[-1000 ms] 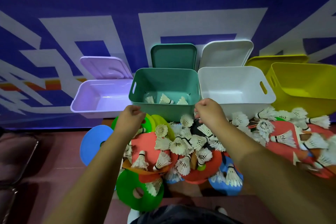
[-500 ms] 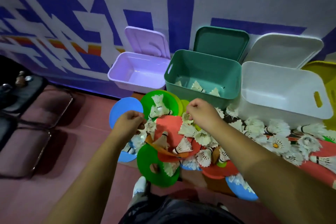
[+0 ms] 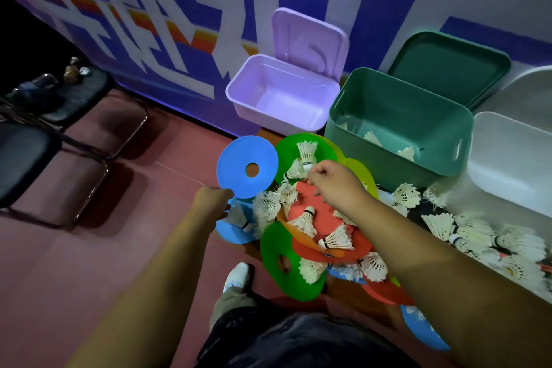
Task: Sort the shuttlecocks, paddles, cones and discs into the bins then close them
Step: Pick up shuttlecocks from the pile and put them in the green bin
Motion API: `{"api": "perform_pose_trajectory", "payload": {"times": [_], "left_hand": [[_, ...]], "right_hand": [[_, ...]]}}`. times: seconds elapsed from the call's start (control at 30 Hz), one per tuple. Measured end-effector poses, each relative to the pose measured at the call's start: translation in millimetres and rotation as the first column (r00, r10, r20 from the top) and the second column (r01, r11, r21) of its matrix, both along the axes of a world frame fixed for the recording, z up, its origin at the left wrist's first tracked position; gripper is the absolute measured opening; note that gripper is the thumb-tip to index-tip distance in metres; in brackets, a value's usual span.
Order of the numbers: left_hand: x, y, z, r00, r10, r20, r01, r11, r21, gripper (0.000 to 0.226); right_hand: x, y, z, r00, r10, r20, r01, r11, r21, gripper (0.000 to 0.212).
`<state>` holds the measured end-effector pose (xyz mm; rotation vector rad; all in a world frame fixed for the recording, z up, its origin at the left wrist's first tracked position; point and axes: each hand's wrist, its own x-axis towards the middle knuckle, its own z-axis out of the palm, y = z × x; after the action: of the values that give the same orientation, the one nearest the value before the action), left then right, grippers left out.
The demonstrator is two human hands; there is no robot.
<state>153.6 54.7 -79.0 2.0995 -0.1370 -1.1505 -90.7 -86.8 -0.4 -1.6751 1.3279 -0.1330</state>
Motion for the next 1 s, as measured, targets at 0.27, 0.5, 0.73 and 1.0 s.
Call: {"api": "perform_pose_trajectory", "payload": {"times": [0.27,0.5,0.73,1.0], "left_hand": [[30.5,-16.9,-38.1,0.999,0.002,0.050,-0.003,1.000,0.031,0.081],[33.5,-20.3,-51.7,0.998,0.056,0.011,-0.055,0.998,-0.035,0.020],[30.1,-26.2,-58.0,0.996,0.062,0.059,-0.060,0.998,-0.024,0.018],[16.4,-31.6,-16.4,0.962,0.260,-0.082,-0.271,0.938,-0.215,0.019]], "right_hand": [[12.9,3.7,1.3,0.999,0.034,-0.017,-0.034,0.999,0.013,0.018],[5.3,5.1,-2.3,1.000,-0.011,0.001,0.011,0.999,0.031,0.018],[-15.8,6.3,-8.1,0.999,-0.031,0.013,0.030,0.998,0.046,0.018],[-36.0,12.0,-6.8,0.996,-0.076,0.043,0.074,0.996,0.056,0.017]]}}
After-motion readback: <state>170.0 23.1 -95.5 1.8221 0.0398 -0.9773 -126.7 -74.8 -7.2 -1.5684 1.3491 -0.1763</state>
